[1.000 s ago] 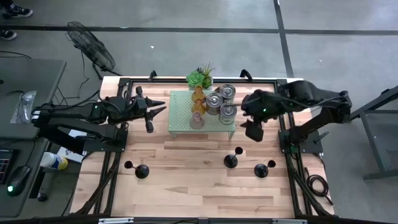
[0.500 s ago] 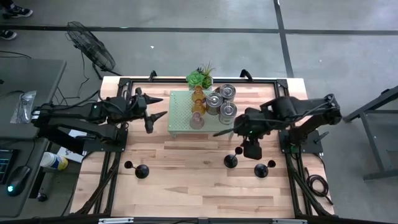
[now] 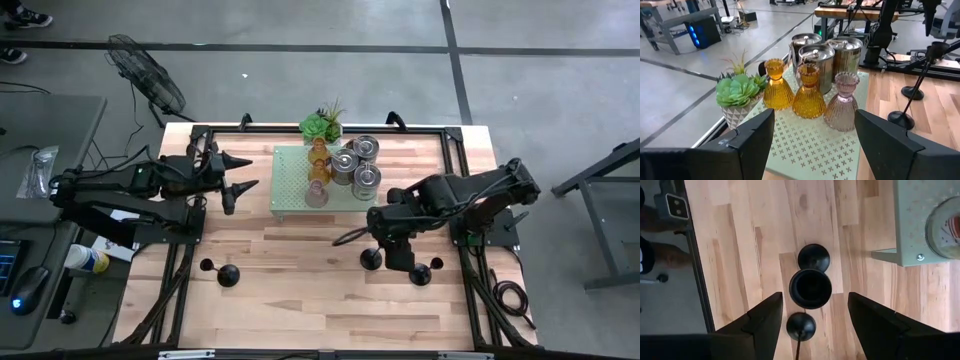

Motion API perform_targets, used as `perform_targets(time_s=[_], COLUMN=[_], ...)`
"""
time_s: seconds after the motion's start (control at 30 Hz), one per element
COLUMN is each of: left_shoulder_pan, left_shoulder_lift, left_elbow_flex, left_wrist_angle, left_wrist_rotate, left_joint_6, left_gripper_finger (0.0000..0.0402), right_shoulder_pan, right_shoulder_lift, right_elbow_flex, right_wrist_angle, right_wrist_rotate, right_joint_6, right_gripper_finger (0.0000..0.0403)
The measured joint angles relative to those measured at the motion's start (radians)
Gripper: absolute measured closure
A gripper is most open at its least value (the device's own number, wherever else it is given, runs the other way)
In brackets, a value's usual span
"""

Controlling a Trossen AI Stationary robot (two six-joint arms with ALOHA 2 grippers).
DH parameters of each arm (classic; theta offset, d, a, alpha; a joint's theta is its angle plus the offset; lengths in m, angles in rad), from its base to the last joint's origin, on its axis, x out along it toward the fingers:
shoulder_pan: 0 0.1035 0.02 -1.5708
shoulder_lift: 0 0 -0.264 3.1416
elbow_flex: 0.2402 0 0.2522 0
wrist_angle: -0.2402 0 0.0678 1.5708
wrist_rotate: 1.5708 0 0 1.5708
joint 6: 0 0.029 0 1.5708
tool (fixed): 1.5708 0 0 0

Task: Pick & Place candle stick holders
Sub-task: Put the middle black candle holder on the shelf

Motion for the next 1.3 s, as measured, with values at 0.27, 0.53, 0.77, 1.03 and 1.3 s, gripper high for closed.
perform_targets(time_s=[0.27, 0.53, 0.77, 1.03, 1.3], left_shoulder_pan=[0.0, 0.0, 0.0, 0.0, 0.0], left_shoulder_lift=[-0.001, -0.001, -0.001, -0.001, -0.001], left_elbow_flex=[0.0, 0.0, 0.0, -0.001, -0.001], left_wrist_angle=[-0.005, -0.029, -0.029, -0.029, -0.031], left_wrist_rotate=[0.004, 0.004, 0.004, 0.004, 0.004], left_joint_6=[-0.023, -0.04, -0.044, -0.044, -0.044], left_gripper_finger=[0.013, 0.013, 0.013, 0.013, 0.013], right_shoulder_pan=[0.0, 0.005, 0.004, 0.004, 0.004], right_shoulder_lift=[0.003, 0.005, 0.005, 0.005, 0.005], right_elbow_flex=[0.0, -0.078, -0.098, -0.133, -0.137], right_wrist_angle=[0.0, 0.036, 0.106, 0.119, 0.157], right_wrist_rotate=[-0.019, -0.034, -0.03, -0.027, -0.029], right_joint_6=[0.081, 0.078, 0.077, 0.053, 0.054], right_gripper_finger=[0.0109, 0.0071, 0.0091, 0.0121, 0.0154])
